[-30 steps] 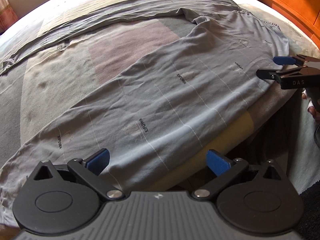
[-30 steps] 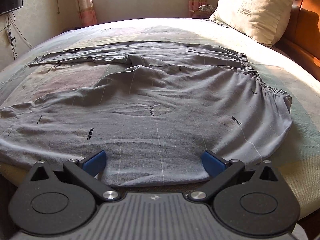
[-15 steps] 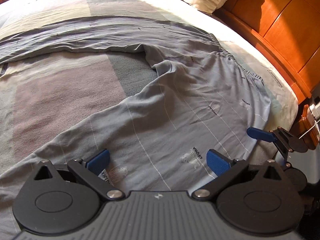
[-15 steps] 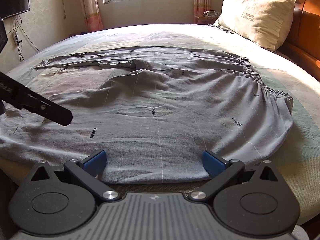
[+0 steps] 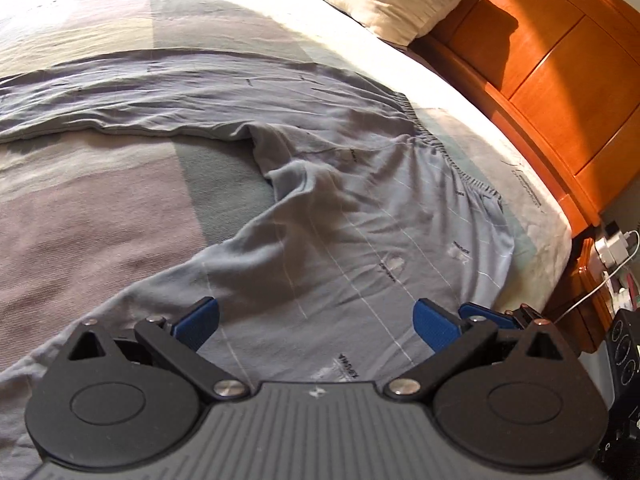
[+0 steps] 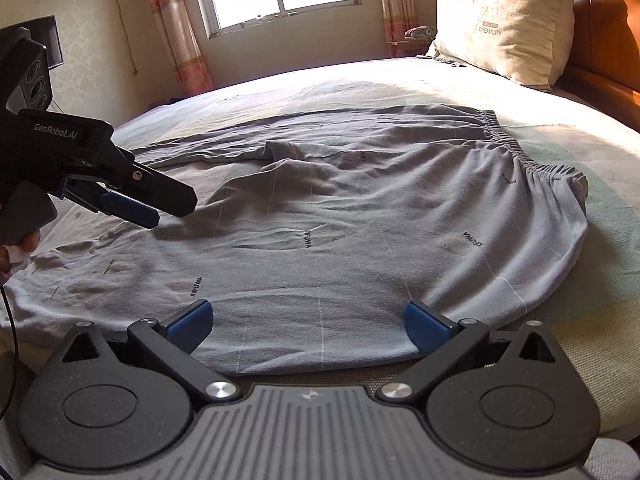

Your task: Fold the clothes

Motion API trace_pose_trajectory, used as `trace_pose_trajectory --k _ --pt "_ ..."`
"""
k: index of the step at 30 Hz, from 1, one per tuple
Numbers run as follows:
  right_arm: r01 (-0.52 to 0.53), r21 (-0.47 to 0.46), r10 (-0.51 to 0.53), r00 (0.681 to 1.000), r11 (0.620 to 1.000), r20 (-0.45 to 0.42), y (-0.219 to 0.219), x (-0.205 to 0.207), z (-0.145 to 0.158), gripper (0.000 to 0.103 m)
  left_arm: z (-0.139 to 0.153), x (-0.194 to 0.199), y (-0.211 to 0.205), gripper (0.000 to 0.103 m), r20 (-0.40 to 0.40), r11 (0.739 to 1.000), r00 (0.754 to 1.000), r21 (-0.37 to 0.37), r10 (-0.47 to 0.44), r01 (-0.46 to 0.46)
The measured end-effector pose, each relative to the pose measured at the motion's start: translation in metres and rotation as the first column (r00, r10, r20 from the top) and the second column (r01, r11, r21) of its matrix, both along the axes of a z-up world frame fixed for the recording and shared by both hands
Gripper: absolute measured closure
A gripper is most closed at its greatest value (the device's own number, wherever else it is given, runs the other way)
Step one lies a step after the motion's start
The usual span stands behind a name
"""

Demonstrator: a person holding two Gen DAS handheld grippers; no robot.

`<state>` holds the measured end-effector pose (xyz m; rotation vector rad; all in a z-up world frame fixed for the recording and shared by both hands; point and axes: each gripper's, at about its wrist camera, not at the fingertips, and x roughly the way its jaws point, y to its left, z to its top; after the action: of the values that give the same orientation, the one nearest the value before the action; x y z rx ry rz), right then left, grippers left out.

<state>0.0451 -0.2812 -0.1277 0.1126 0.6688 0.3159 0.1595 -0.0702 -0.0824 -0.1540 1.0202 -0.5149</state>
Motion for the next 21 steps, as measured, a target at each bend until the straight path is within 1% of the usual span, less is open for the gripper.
trace_pose_trajectory --k 1,2,3,4,5,6,8,9,11,13,16,18,19,21 --pt "-0.001 -0.005 0.001 1.000 1.000 0.001 0.001 0.000 0.000 0.000 -0.005 0.003 -0.006 0.001 0.001 1.000 1.000 0.010 -0.004 0.004" --pt "-0.002 -0.009 0.002 1.000 1.000 0.001 0.001 0.000 0.000 0.000 -0.009 0.007 -0.009 0.001 0.005 0.999 1.000 0.038 0.007 -0.007" --pt "-0.003 -0.012 0.003 1.000 1.000 0.002 0.001 0.000 0.000 0.000 -0.014 0.013 -0.011 0.001 0.010 0.997 1.000 0.066 0.028 -0.028" --pt "-0.004 -0.012 0.004 1.000 1.000 0.002 0.001 -0.001 0.000 0.000 -0.016 0.019 -0.009 0.001 0.033 0.995 0.998 0.080 0.049 -0.051" --pt "-0.004 -0.008 0.004 1.000 1.000 0.002 0.000 -0.001 0.000 0.000 -0.016 0.024 -0.007 0.001 0.058 0.994 0.996 0.078 0.071 -0.075" --pt "-0.005 -0.002 0.005 1.000 1.000 0.002 -0.001 -0.001 0.000 0.000 -0.014 0.031 -0.006 0.001 0.059 0.991 0.993 0.084 0.104 -0.109" --pt "-0.005 0.017 0.005 1.000 1.000 0.002 -0.003 -0.001 -0.001 0.000 -0.010 0.040 -0.003 0.001 0.033 0.988 0.990 0.068 0.140 -0.142" --pt "-0.003 0.029 0.003 1.000 1.000 0.003 -0.005 -0.001 -0.001 0.000 -0.005 0.040 -0.004 0.001 0.036 0.988 0.990 0.063 0.140 -0.142" --pt "0.004 0.061 -0.005 1.000 0.998 0.008 -0.009 -0.001 -0.001 0.000 0.003 0.035 -0.007 0.001 0.050 0.992 0.993 0.056 0.110 -0.113" --pt "0.014 0.098 -0.015 1.000 0.995 0.013 -0.013 -0.002 -0.002 0.000 0.004 0.032 -0.013 0.001 0.029 0.997 0.997 0.019 0.071 -0.071" --pt "0.038 0.196 -0.043 0.999 0.980 0.019 -0.023 -0.001 -0.004 0.000 -0.001 0.032 -0.021 0.001 -0.017 0.999 1.000 -0.035 0.023 -0.024" --pt "0.045 0.247 -0.050 0.999 0.968 0.014 -0.030 0.000 -0.005 0.000 -0.009 0.038 -0.024 0.001 -0.014 0.999 0.999 -0.017 0.037 -0.038" --pt "0.045 0.268 -0.050 0.999 0.962 0.011 -0.032 0.000 -0.005 0.000 -0.013 0.043 -0.025 0.001 -0.008 0.998 0.998 0.007 0.057 -0.057" --pt "0.046 0.295 -0.050 0.999 0.954 0.007 -0.035 0.001 -0.006 0.000 -0.013 0.048 -0.025 0.001 -0.002 0.997 0.997 0.015 0.075 -0.075"
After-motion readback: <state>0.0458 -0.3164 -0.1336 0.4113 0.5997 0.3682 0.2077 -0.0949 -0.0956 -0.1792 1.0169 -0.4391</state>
